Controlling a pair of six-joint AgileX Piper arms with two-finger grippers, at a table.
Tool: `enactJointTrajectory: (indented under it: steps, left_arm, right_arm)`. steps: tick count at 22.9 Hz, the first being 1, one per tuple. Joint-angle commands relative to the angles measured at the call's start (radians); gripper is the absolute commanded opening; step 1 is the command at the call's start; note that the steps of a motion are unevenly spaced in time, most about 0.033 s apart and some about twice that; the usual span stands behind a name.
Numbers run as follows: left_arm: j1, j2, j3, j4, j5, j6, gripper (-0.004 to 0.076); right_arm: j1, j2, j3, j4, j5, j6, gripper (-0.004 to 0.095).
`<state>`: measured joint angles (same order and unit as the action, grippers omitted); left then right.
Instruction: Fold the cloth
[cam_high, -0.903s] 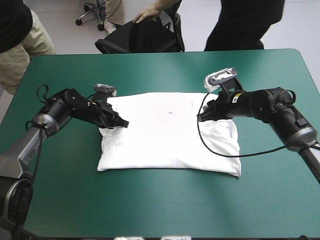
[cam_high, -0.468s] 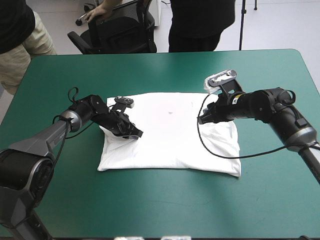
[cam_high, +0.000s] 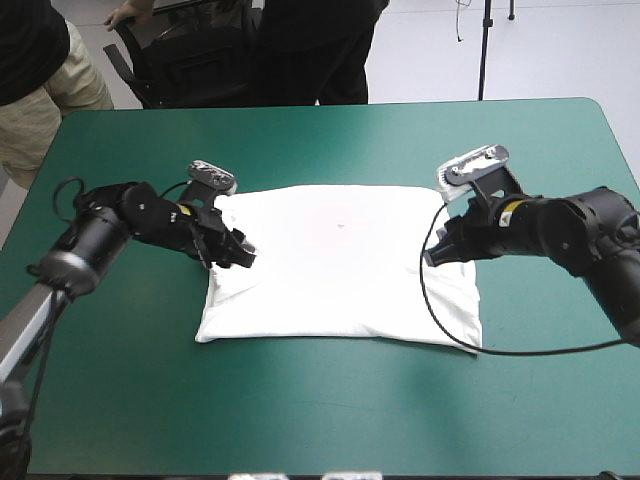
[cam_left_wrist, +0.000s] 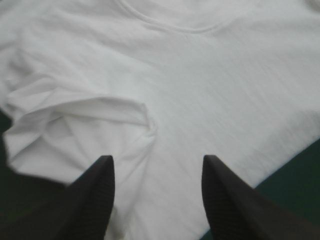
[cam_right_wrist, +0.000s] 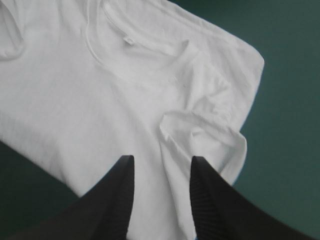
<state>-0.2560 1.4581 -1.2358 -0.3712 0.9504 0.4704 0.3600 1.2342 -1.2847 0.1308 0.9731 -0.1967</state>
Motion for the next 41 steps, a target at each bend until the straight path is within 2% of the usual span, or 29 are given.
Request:
enactJointTrajectory:
  steps: [1,4,7,9,14,19,24,31,35,38,40,41]
  left_arm:
    - [-0.002,-0.144,0.006,0.138,0.039,-0.138,0.0391]
    - [0.000,-0.185,0.140,0.253,0.063,-0.271,0.0391]
    - [0.000,-0.188,0.323,0.264,-0.011,-0.329,0.0391]
    - [0.000,-0.188,0.379,0.262,-0.055,-0.355,0.0391]
    - [0.000,-0.170,0.403,0.269,-0.156,-0.398,0.0391]
    - [0.000,-0.081,0.403,0.259,-0.084,-0.379,0.0386]
    - [0.000,-0.035,0.403,0.259,-0.039,-0.343,0.0281]
    - [0.000,-0.035,0.403,0.261,-0.084,-0.338,-0.0010]
    - [0.000,-0.035,0.403,0.267,-0.091,-0.334,-0.0009]
    - [0.000,-0.035,0.403,0.267,-0.087,-0.327,-0.0009]
    - [0.000,-0.035,0.403,0.267,-0.083,-0.316,-0.0009]
    - [0.000,-0.035,0.403,0.267,-0.083,-0.316,-0.0009]
  right_arm:
    - [0.001,-0.089,0.014,-0.047,0.056,0.056,0.0357]
    - [0.001,-0.151,0.140,-0.048,0.040,0.111,0.0357]
    - [0.001,-0.218,0.315,-0.097,-0.043,0.202,0.0357]
    - [0.001,-0.229,0.388,-0.131,-0.073,0.246,0.0357]
    - [0.001,-0.228,0.471,-0.125,-0.161,0.257,0.0357]
    - [0.001,-0.228,0.492,-0.131,-0.181,0.267,0.0356]
    - [0.001,-0.228,0.492,-0.157,-0.180,0.298,0.0356]
    - [-0.001,-0.228,0.492,-0.249,-0.174,0.389,0.0357]
    - [-0.001,-0.211,0.493,-0.225,-0.162,0.407,0.0382]
    - [-0.001,-0.128,0.493,-0.204,-0.164,0.410,0.0568]
    - [-0.001,-0.076,0.493,-0.204,-0.184,0.410,0.0547]
    - [-0.001,-0.045,0.493,-0.204,-0.185,0.410,0.0494]
